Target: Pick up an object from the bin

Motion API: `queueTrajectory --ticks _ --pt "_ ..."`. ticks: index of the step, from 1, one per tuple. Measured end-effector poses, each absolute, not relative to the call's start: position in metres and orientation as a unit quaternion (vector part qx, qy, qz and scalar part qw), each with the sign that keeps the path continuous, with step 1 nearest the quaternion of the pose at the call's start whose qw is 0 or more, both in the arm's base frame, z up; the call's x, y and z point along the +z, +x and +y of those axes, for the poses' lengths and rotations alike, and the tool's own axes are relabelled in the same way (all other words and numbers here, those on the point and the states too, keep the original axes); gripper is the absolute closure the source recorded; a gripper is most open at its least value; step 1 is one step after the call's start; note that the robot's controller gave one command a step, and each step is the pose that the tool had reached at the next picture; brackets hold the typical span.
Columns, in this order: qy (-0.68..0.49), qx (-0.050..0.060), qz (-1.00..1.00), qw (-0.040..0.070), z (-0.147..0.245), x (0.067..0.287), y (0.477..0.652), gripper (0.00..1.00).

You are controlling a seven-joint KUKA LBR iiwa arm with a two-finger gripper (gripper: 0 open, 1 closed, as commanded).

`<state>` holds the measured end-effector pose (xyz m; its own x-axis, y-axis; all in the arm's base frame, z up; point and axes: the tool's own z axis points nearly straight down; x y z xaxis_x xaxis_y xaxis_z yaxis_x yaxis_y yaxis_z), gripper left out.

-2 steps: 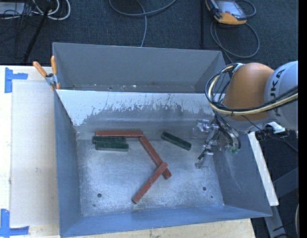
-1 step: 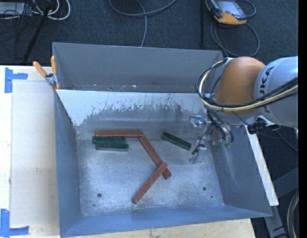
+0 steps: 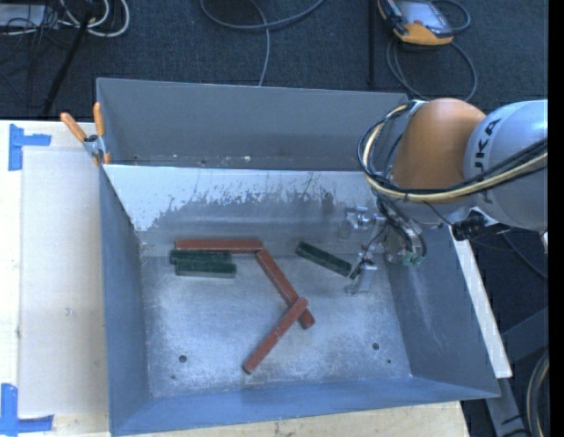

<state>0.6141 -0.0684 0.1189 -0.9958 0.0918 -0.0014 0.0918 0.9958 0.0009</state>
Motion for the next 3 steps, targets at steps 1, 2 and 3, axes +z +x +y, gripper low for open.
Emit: queueTrajectory --ticks 1,2,3 --pt "0.086 0.001 0.996 -0.002 -0.065 0.0664 0.6203 0.0" --pt "0.114 0.0 0.993 0.001 -0.0624 0.0704 0.6214 1.0" --pt "0.114 0.0 0.993 0.001 -0.0623 0.0704 0.6214 1.0"
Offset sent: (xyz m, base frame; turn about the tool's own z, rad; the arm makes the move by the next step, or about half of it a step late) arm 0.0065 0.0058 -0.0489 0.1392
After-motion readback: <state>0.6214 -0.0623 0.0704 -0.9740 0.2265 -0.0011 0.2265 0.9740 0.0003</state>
